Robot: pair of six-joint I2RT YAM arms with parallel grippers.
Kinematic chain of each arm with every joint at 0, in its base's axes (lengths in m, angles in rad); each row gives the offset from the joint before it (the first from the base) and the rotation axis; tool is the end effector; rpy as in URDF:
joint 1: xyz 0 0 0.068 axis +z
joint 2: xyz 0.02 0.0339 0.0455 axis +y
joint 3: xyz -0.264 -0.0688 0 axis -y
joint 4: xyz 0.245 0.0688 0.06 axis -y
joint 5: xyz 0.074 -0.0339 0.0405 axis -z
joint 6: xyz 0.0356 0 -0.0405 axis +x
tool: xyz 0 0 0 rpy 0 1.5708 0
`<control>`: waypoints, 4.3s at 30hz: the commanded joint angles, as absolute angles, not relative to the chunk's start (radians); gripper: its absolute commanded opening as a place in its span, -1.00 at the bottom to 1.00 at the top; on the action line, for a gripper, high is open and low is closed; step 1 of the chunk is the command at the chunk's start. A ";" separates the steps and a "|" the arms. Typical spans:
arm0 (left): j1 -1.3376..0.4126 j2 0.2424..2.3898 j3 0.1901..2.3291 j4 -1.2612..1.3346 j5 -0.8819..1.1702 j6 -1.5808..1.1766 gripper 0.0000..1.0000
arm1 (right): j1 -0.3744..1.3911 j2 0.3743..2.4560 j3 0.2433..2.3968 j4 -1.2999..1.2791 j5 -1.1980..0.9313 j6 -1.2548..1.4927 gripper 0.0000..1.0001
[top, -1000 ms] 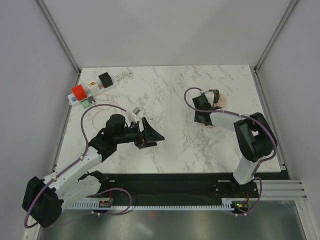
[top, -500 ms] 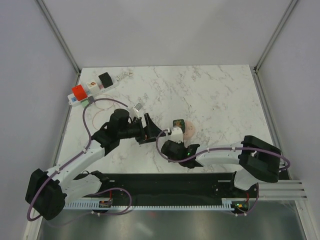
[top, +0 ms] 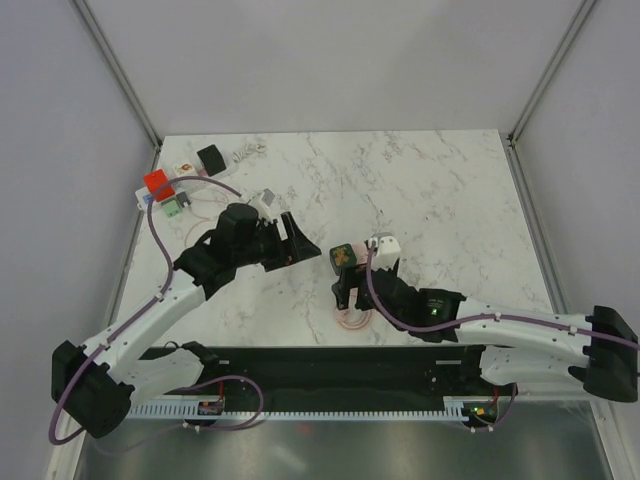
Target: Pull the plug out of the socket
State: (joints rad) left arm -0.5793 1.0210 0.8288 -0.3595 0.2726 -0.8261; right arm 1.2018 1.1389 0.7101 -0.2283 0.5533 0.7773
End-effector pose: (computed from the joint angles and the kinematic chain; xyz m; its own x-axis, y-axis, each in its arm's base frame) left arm 0.1841 -0.1319 0.2939 -0.8260 -0.3058 -0.4734 0.1649 0.6721 -0.7218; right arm 0.1039 0.2169 0.2423 -0.6083 0.0813 -0.7895 -0.3041 0.8949 0.3265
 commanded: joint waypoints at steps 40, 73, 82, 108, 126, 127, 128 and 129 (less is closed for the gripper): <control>-0.876 1.824 1.416 -0.637 -0.258 -0.902 0.93 | 0.331 1.071 0.316 0.316 -0.210 0.669 0.92; -0.868 1.629 1.177 -0.324 -0.037 -0.621 -0.96 | 0.333 1.281 0.276 0.615 -0.440 0.758 0.83; -0.870 1.522 1.075 -0.164 0.034 -0.591 -0.95 | 0.333 1.364 0.244 0.770 -0.502 0.827 0.55; -0.870 1.448 0.956 0.064 0.195 -0.629 -0.96 | 0.347 1.516 0.216 0.821 -0.322 0.828 -1.00; -0.828 1.408 0.980 -0.058 0.156 -0.692 -0.96 | 0.452 1.427 0.270 0.539 0.017 0.721 -1.00; -0.828 1.404 0.968 -0.037 0.181 -0.674 -0.95 | 0.459 1.436 0.276 0.529 0.028 0.736 -1.00; -0.828 1.390 0.951 -0.005 0.208 -0.667 -0.95 | 0.459 1.439 0.276 0.523 0.041 0.744 -1.00; -0.827 1.379 0.928 0.103 0.278 -0.669 -0.95 | 0.459 1.442 0.278 0.517 0.046 0.750 -1.00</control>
State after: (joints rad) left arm -0.8085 1.5116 0.8944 -0.1066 0.0879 -0.6594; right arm 0.4770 1.3907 0.2855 0.7181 -0.2531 0.8391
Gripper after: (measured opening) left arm 0.687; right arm 0.398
